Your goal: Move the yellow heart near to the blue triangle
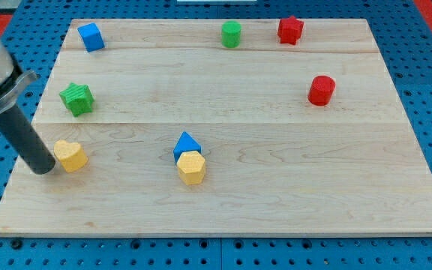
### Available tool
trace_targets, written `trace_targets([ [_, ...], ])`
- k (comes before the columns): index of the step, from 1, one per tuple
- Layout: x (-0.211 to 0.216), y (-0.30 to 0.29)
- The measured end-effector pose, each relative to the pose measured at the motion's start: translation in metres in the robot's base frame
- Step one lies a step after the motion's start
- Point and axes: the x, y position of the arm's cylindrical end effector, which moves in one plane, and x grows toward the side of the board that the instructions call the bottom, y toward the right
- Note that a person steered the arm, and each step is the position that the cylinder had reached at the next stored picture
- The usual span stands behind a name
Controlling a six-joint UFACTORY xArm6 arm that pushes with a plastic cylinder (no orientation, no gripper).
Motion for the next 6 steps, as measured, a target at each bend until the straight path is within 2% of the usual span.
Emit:
trace_targets([
  [1,-0.012,0.012],
  [2,-0.029,0.066],
  [3,-0.046,0.048],
  [4,-0.048,0.098],
  [5,-0.033,0.136],
  [6,-0.043,0.138],
])
